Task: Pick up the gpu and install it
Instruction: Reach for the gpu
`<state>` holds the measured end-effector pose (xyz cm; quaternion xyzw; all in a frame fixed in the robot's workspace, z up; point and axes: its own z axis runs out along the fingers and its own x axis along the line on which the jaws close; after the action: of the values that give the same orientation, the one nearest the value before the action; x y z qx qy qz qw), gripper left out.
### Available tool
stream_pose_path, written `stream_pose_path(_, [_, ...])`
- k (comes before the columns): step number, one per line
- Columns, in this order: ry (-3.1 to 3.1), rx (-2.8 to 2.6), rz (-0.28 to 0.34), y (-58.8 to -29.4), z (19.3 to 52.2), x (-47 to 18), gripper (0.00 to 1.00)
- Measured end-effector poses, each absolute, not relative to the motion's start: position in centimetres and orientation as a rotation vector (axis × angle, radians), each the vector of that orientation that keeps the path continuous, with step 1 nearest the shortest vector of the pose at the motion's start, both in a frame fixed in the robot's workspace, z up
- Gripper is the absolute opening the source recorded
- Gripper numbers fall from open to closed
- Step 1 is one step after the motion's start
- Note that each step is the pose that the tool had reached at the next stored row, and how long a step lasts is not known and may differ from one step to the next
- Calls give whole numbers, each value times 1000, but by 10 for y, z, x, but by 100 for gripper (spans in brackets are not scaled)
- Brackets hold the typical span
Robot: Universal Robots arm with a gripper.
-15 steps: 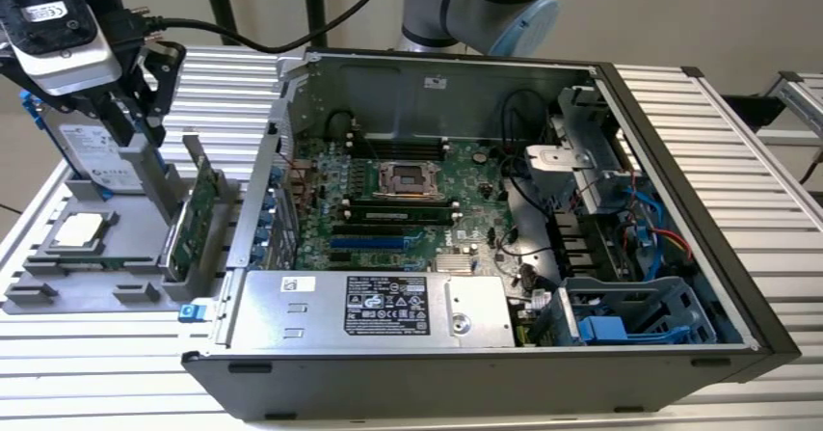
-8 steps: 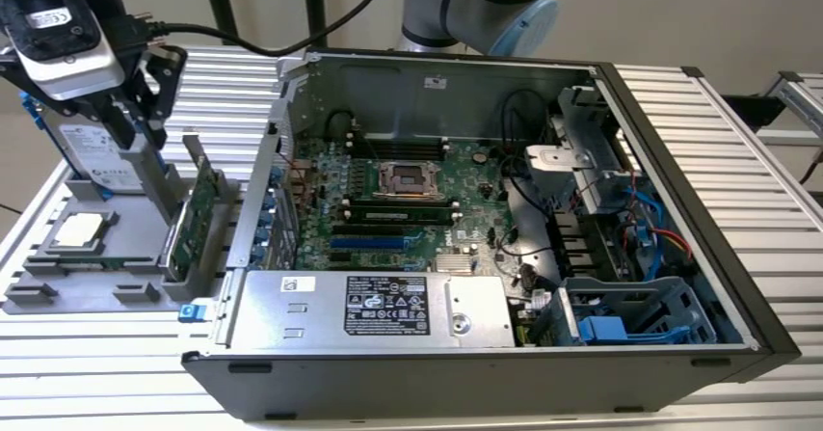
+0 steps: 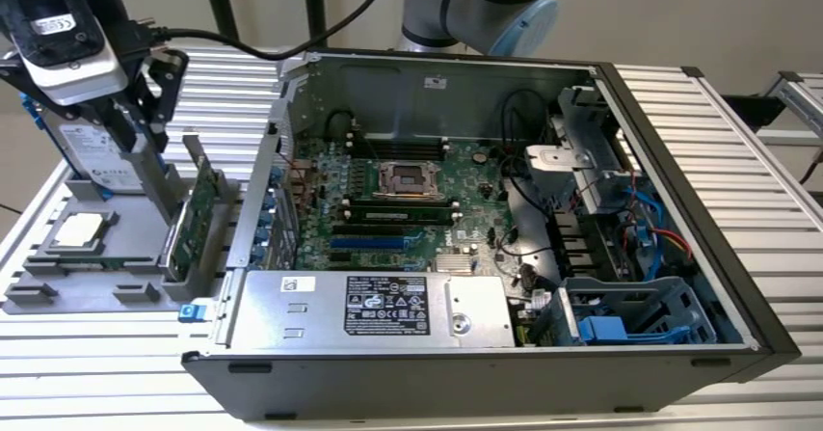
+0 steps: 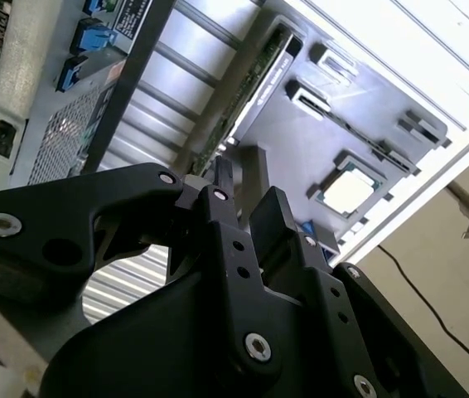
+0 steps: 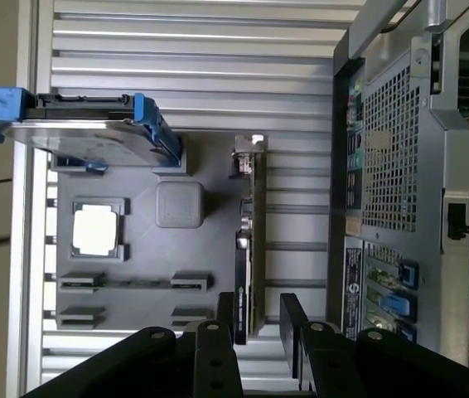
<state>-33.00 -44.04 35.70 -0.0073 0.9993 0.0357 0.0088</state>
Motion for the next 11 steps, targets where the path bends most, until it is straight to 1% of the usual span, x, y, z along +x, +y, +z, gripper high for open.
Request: stream_pose_path(11, [3122,-33,112,-440,352,-330,100])
